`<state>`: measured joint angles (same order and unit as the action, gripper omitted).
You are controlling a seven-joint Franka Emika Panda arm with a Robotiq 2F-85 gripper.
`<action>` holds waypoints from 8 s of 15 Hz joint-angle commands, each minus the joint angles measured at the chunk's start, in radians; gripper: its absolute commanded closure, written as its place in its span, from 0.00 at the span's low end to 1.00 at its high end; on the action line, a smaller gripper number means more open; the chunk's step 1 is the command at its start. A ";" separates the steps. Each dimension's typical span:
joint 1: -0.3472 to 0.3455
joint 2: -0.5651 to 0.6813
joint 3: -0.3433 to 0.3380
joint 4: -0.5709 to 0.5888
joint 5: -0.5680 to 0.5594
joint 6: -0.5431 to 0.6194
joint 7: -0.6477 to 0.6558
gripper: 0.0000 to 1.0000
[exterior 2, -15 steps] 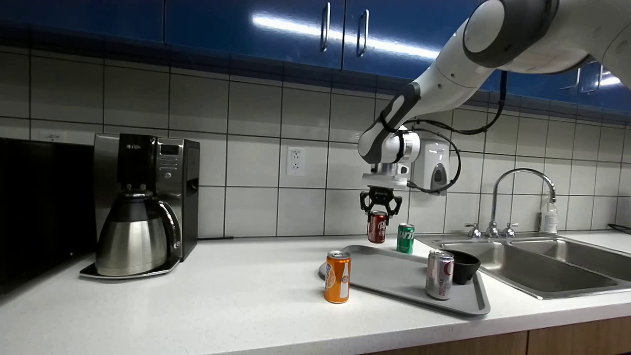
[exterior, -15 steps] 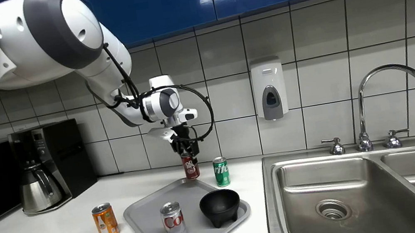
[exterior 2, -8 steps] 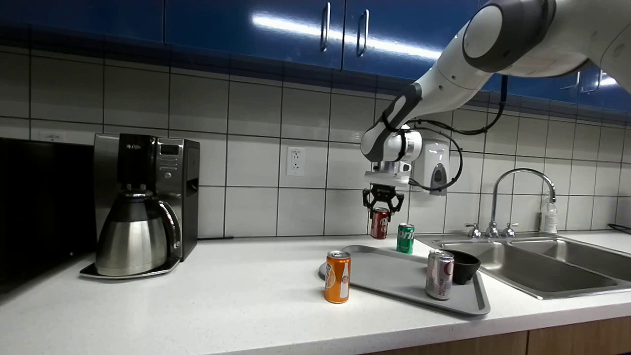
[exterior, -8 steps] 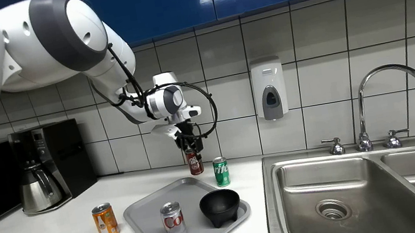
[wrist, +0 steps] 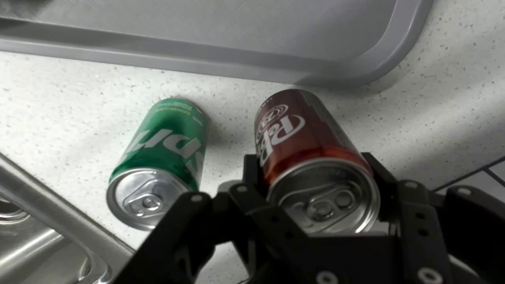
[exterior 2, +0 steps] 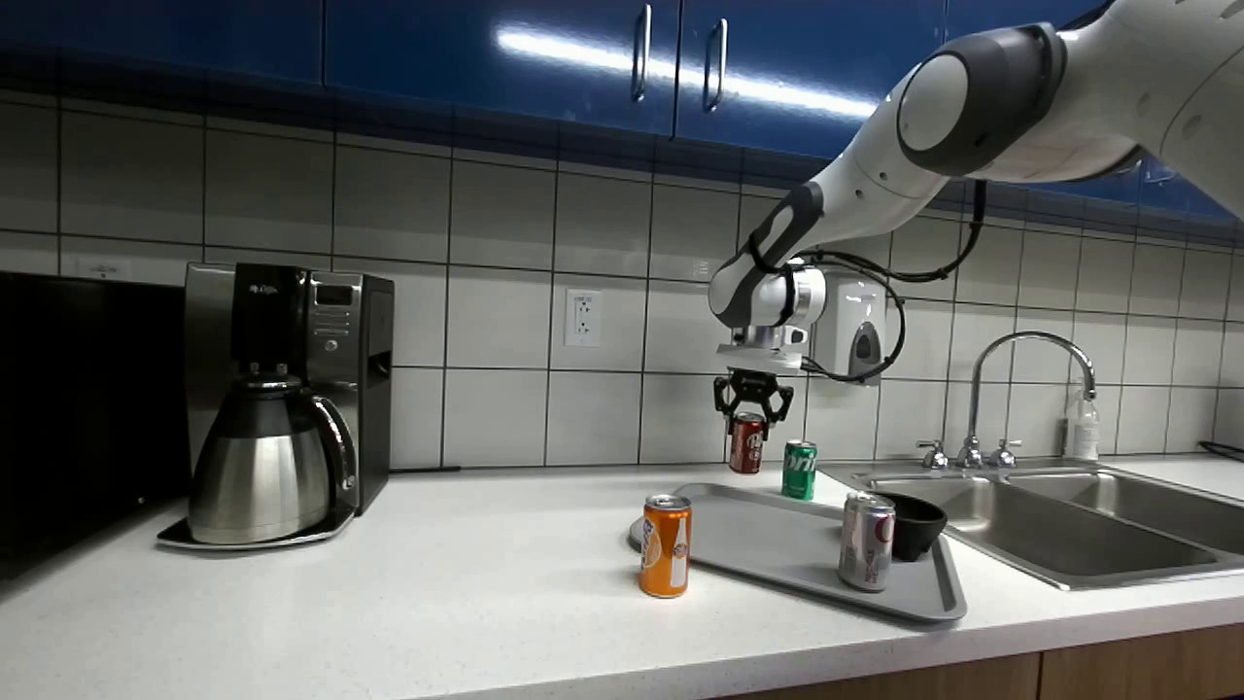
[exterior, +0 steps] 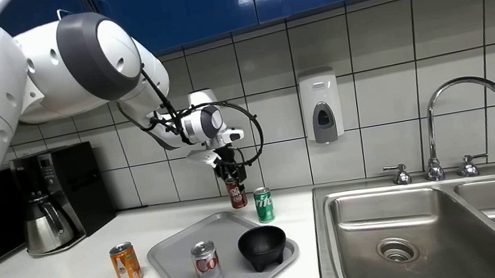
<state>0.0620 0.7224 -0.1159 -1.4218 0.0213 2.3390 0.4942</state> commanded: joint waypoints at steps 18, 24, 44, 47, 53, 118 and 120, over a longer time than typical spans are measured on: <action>-0.034 0.252 0.012 0.384 0.019 -0.188 -0.023 0.07; -0.036 0.258 0.013 0.420 0.017 -0.200 -0.023 0.00; 0.015 -0.008 0.015 0.062 -0.002 -0.055 -0.048 0.00; 0.033 -0.076 0.014 -0.054 -0.009 -0.011 -0.057 0.00; 0.055 -0.224 0.016 -0.287 -0.015 0.067 -0.076 0.00; -0.035 -0.659 0.071 -1.023 -0.031 0.075 -0.155 0.00; -0.034 -0.661 0.075 -1.028 -0.031 0.075 -0.155 0.00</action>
<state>0.0337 0.1037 -0.0545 -2.4210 -0.0080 2.4282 0.3579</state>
